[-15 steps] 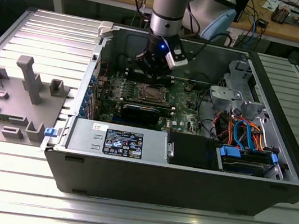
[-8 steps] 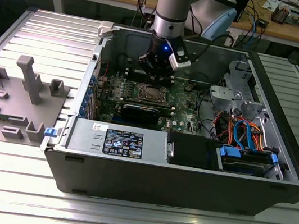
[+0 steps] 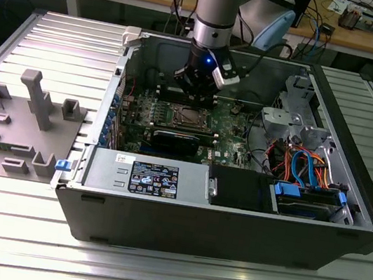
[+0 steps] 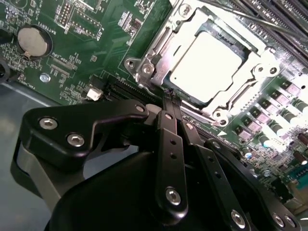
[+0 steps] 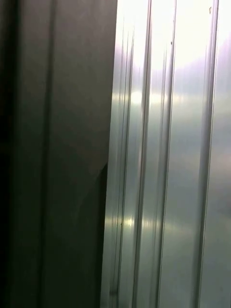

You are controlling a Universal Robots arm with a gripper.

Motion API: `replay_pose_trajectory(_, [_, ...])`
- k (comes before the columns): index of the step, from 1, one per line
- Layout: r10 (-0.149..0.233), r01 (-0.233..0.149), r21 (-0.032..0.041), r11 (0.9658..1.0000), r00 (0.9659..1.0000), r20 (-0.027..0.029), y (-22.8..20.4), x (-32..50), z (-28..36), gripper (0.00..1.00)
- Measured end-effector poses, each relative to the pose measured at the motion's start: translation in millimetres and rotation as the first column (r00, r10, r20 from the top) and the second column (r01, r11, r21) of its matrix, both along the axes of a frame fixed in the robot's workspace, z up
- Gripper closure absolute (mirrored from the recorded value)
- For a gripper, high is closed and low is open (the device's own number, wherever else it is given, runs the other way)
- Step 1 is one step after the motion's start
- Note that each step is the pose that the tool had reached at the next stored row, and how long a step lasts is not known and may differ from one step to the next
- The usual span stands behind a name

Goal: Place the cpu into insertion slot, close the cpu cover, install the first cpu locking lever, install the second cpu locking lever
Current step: 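Install the first cpu locking lever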

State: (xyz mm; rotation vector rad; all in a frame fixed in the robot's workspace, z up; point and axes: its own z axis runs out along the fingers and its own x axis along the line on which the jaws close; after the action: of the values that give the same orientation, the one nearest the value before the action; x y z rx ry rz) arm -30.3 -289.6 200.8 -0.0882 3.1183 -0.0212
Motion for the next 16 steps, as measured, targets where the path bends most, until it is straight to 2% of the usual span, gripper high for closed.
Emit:
replay_pose_trajectory(2, [0.001,-0.001,0.0003,1.0000,1.0000,0.0002,2.3,-0.1,0.0,0.89])
replay_pose_trajectory(5, [0.001,-0.001,0.0017,1.0000,1.0000,0.0054,2.4,-0.3,2.1,0.89])
replay_pose_trajectory(7, [0.002,-0.002,0.0003,1.0000,0.9999,0.0100,-1.5,-1.5,4.9,0.89])
replay_pose_trajectory(11, [0.002,-0.002,-0.0025,1.0000,0.9999,0.0133,-10.4,-2.3,6.3,0.89])
replay_pose_trajectory(14, [0.002,-0.002,-0.0125,0.9999,0.9999,0.0137,-17.3,-2.5,6.4,0.89])
replay_pose_trajectory(15, [0.002,-0.002,-0.0191,0.9998,0.9999,0.0137,-18.6,-2.5,6.4,0.89])
replay_pose_trajectory(16, [0.002,-0.001,-0.0300,0.9995,0.9999,0.0137,-19.9,-2.5,6.4,0.89])
